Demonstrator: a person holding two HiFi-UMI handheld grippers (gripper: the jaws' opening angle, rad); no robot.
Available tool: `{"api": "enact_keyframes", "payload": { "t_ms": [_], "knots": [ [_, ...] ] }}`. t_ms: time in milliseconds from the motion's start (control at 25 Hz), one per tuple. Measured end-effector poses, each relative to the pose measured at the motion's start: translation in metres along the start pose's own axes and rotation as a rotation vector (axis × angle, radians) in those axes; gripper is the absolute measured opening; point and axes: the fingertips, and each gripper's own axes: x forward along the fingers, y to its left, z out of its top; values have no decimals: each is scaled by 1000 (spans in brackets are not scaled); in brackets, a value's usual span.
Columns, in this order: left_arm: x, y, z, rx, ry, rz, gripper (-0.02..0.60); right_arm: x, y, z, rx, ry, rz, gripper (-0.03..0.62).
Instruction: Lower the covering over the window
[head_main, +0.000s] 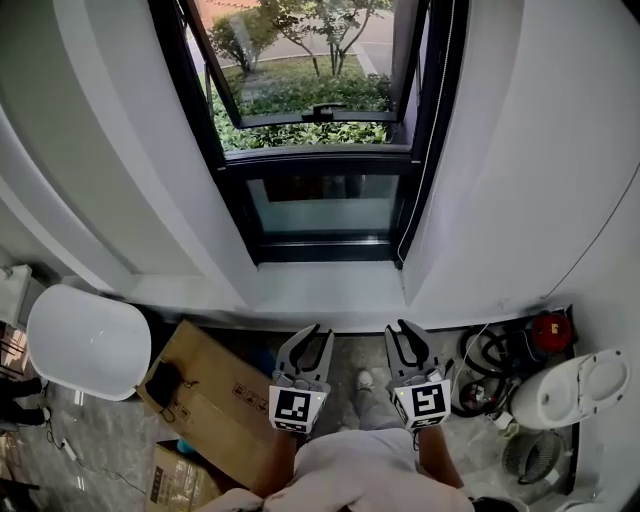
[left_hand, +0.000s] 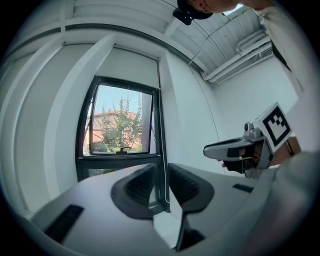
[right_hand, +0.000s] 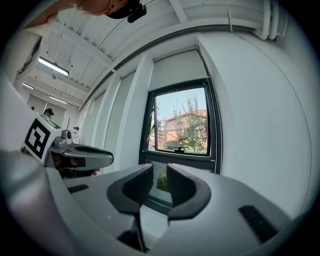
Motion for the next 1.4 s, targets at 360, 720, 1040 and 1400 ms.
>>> {"api": "enact_keyframes", "payload": {
  "t_ms": [360,720,1040,1400],
  "knots": [
    [69,19,-4,3,13,22,92,61,-44,-4,7,5,30,80],
    [131,27,-2,6,24,37,91,107,-89,-5,8,11,49,80],
    [183,28,4,16,29,45,91,140,-130,-7,16,11,66,80],
    [220,31,6,24,43,90,87,171,-164,-13,38,18,107,80]
  ]
}}
